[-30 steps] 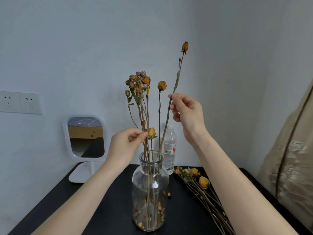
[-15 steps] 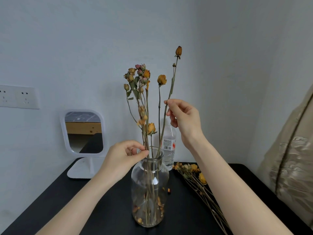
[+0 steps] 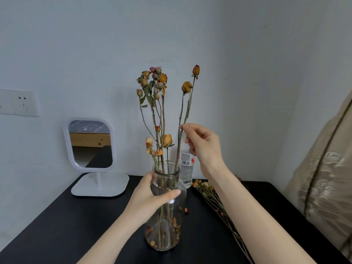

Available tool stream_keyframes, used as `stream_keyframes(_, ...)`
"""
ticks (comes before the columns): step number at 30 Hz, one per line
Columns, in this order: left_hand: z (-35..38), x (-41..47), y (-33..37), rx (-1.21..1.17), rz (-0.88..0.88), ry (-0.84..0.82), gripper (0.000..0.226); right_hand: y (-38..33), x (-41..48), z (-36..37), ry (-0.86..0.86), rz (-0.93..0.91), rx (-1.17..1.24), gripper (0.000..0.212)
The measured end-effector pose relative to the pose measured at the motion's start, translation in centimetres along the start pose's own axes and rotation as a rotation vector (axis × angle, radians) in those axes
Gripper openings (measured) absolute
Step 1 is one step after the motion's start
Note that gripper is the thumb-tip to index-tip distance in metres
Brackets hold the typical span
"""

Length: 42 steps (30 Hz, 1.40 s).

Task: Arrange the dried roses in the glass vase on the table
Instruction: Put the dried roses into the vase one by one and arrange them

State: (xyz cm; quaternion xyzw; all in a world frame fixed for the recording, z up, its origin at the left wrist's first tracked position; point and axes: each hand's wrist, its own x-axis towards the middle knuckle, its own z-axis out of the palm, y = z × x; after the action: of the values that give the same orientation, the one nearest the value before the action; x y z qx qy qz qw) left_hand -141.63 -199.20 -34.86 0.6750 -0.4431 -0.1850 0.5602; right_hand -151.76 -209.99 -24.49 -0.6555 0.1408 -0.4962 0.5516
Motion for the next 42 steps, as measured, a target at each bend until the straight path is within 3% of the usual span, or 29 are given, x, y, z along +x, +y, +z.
stream_keyframes(6,0.8,-0.5,-0.5,-0.042,0.059,0.075,0.039,2.0,-1.2,0.0,-0.002,-0.004,-0.035,0.009)
stream_keyframes(17,1.2,-0.7,-0.9,-0.066,0.056,0.124,0.040,4.2,-3.0,-0.4,-0.137,0.028,-0.245,0.014)
stream_keyframes(29,1.3,-0.7,-1.1,-0.070,0.041,0.126,0.044,4.3,-4.1,-1.7,-0.098,0.030,-0.259,0.007)
stream_keyframes(35,1.3,-0.9,-0.6,-0.083,-0.001,0.126,0.059,4.8,-6.3,-4.2,-0.101,0.058,-0.311,0.006)
stream_keyframes(37,1.5,-1.3,-0.4,-0.081,-0.020,0.138,0.074,5.2,-7.2,-5.2,-0.108,0.097,-0.347,0.006)
stream_keyframes(40,2.0,-2.9,0.0,-0.119,-0.072,0.255,0.102,5.5,-8.5,-7.0,-0.099,0.158,-0.391,0.010)
stream_keyframes(42,2.7,-4.9,-0.2,-0.158,-0.081,0.386,0.099,5.5,-9.4,-8.7,-0.060,0.193,-0.434,0.017)
